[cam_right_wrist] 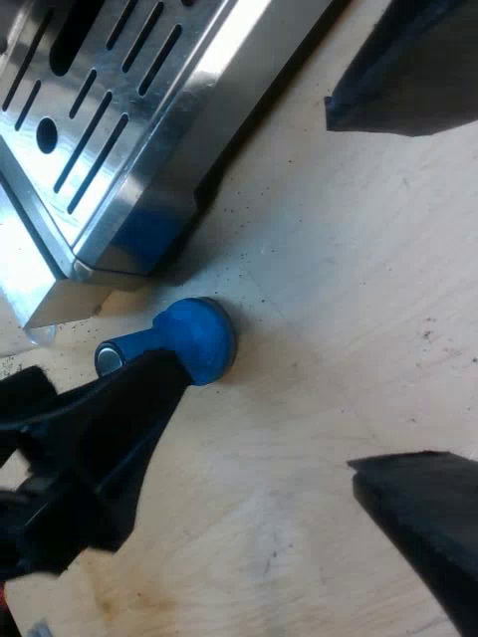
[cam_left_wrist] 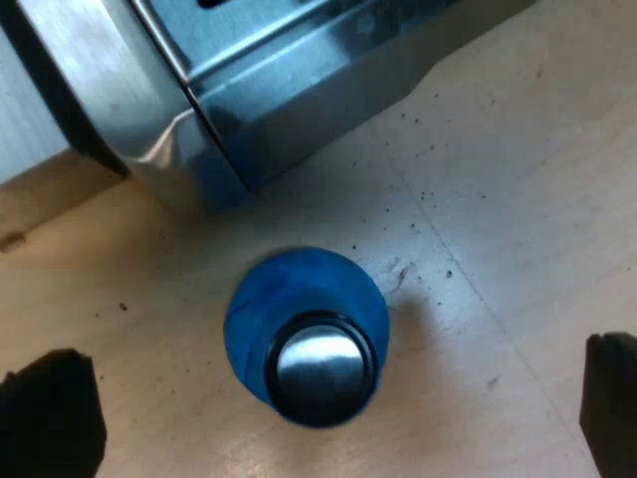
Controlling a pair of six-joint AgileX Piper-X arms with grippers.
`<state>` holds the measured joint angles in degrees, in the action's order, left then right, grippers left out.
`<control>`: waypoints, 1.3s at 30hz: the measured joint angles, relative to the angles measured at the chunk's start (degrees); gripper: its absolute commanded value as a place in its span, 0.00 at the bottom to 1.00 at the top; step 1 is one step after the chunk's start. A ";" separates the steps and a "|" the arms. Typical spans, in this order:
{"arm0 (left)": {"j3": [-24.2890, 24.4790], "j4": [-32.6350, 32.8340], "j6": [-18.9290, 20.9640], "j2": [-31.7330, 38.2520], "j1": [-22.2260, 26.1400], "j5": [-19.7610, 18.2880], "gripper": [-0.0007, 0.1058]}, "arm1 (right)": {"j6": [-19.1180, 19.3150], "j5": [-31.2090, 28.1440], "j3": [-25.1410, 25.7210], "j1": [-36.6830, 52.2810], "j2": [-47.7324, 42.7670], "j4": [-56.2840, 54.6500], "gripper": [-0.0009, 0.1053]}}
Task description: Grind coffee beans and then tamp
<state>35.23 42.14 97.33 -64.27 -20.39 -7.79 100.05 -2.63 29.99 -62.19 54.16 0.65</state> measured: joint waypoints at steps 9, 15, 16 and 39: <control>0.00 -3.82 0.00 -7.46 0.00 0.00 0.99 | -0.71 0.00 0.00 0.00 0.00 0.00 0.64; 0.00 -4.84 0.00 -9.00 0.00 0.00 0.99 | -3.70 0.00 0.00 0.00 0.00 0.00 0.64; 0.00 -4.84 0.00 -9.12 0.00 0.00 0.99 | -3.70 0.00 0.00 0.00 0.00 0.00 0.64; 0.14 -3.17 0.00 -9.44 0.00 -1.73 0.01 | -3.83 0.00 0.00 0.00 0.00 0.00 0.64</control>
<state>35.37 38.97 97.33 -73.71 -20.39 -9.52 96.22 -2.63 29.99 -62.19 54.16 0.65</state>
